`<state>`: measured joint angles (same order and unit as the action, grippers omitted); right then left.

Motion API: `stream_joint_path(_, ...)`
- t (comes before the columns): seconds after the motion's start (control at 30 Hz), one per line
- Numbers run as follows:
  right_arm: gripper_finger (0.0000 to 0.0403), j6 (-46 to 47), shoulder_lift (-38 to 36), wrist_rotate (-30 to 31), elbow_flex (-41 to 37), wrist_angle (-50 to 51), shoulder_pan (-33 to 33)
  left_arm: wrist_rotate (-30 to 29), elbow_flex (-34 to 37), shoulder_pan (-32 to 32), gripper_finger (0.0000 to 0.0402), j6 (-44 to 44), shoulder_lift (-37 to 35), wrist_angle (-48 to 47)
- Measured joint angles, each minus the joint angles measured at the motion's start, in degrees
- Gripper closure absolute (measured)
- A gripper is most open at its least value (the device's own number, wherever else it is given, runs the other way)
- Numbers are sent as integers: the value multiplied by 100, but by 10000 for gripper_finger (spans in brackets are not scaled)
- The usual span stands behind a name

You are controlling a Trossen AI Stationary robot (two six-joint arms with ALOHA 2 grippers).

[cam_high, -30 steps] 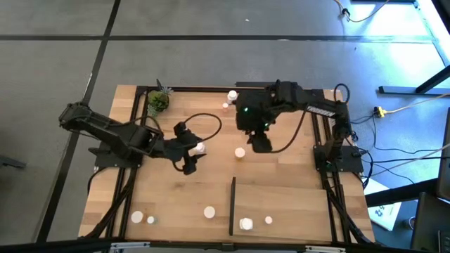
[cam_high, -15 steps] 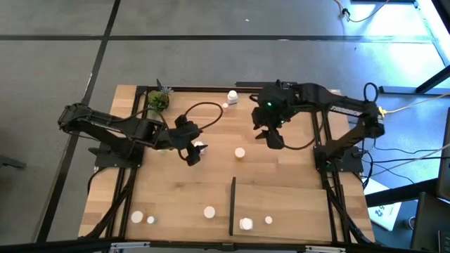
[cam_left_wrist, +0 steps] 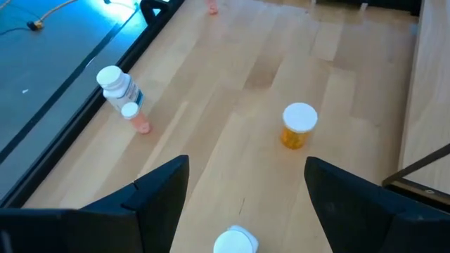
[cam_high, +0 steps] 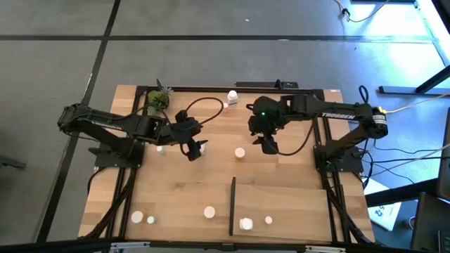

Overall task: Pick and place medicine bottles onto shelf by color
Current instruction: Put the middle orange pill bottle on the shelf

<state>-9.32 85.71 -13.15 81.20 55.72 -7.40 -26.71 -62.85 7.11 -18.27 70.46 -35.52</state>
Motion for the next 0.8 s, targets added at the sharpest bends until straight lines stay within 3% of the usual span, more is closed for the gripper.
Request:
stream_joint_path(0.17, 223, -4, 0, 0, -93, -75, 0, -1, 0, -1, 124, 70, 0, 1)
stream_joint_path(0.3, 223, 3, 0, 0, -93, -213, 0, 108, 0, 16, 124, 624, 0, 6)
stream_joint_path(0.57, 223, 155, 0, 2, -93, -339, 0, 1502, 0, -52, 124, 1287, 0, 4)
stream_joint_path(0.8, 223, 621, 0, 0, -91, -385, 0, 1182, 0, -52, 124, 1440, 0, 1)
